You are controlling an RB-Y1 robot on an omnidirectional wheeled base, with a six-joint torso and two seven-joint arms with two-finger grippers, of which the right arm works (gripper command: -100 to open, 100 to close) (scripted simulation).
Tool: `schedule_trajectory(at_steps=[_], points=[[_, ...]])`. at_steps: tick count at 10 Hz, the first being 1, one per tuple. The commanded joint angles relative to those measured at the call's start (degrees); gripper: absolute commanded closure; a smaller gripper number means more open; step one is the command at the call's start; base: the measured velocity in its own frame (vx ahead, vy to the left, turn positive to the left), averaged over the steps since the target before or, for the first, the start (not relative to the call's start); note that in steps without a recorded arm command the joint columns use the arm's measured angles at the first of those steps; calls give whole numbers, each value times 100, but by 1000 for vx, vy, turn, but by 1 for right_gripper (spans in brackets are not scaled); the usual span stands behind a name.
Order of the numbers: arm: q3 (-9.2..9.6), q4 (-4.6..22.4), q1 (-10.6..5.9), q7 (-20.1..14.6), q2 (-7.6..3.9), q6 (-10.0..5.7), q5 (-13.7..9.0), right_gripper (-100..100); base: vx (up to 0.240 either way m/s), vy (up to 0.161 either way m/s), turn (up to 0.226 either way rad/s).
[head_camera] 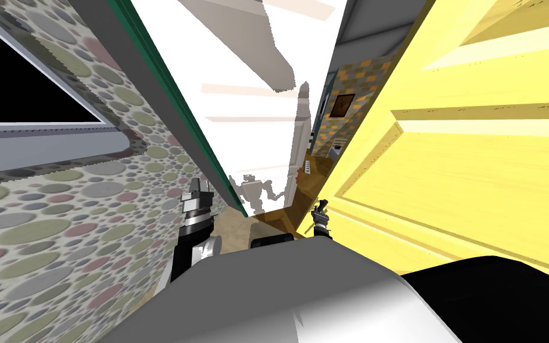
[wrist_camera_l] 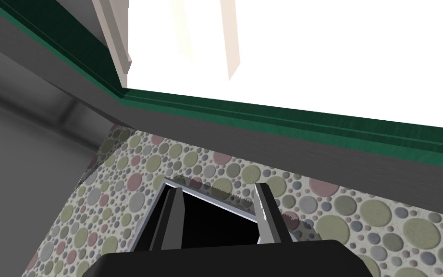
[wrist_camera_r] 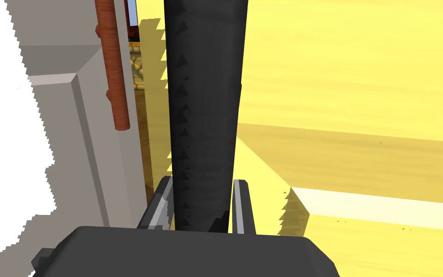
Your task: Push the door open
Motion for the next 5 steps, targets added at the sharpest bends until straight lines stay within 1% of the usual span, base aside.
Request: schedule_trajectory(at_steps=[1, 3, 5], points=[[-204, -6, -79, 99, 5, -85, -89, 100, 108, -83, 74], [-413, 88, -183, 219, 91, -165, -198, 100, 95, -69, 86], [-647, 192, -299, 353, 187, -253, -320, 100, 81, -81, 109]])
